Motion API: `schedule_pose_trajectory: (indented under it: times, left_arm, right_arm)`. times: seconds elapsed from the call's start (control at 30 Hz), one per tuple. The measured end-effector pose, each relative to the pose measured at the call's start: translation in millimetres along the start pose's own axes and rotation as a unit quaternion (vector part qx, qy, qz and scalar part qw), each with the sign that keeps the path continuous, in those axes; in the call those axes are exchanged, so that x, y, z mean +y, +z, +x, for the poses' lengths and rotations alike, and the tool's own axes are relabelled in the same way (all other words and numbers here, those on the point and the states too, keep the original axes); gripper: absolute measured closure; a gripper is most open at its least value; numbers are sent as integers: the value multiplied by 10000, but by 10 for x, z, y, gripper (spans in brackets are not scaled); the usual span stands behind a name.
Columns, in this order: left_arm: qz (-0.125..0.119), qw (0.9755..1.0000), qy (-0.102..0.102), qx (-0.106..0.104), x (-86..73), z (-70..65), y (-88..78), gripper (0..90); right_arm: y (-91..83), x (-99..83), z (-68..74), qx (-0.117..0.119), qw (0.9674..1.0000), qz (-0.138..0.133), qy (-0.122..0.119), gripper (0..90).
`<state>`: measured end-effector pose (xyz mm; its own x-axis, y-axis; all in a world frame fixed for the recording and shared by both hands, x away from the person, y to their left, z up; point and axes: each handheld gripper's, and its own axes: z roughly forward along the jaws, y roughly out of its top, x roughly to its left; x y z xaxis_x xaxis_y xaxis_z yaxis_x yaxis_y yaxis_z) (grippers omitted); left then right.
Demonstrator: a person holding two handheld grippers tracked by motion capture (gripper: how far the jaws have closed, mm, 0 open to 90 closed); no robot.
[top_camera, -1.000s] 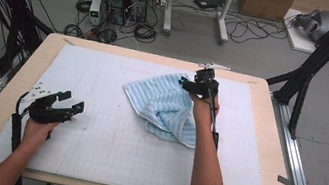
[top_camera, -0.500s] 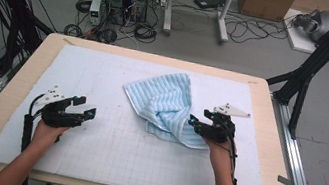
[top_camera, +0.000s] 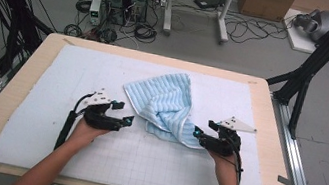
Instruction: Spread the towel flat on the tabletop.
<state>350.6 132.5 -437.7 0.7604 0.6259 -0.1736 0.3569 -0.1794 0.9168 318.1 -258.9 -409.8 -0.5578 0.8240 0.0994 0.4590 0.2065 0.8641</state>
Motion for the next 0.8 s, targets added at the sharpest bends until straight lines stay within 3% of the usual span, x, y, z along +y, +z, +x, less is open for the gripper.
schedule_pose_trajectory:
  times: [0.2,0.4,0.47,0.57,0.6,0.7,0.8]
  left_arm:
    - [265,9996,132,-33,113,-101,345,267]
    - [853,9959,240,153,153,-94,649,274]
    - [976,9945,324,178,168,-94,708,385]
    - [1075,9925,511,275,184,-69,717,711]
    - [1083,9926,463,287,182,-41,702,758]
    - [1127,9930,236,256,181,58,607,789]
    - [1018,9942,179,304,169,138,450,791]
  right_arm:
    - [-2,-26,-44,26,10000,-20,80,365]
    - [-8,-48,-70,4,9999,-32,129,361]
    - [-7,-49,-67,15,9999,-19,141,359]
    - [2,-50,-59,24,9999,1,117,357]
    - [5,-50,-54,27,9999,19,102,357]
    - [12,-51,-38,56,10000,41,62,357]
    - [37,-64,-23,110,9999,91,65,356]
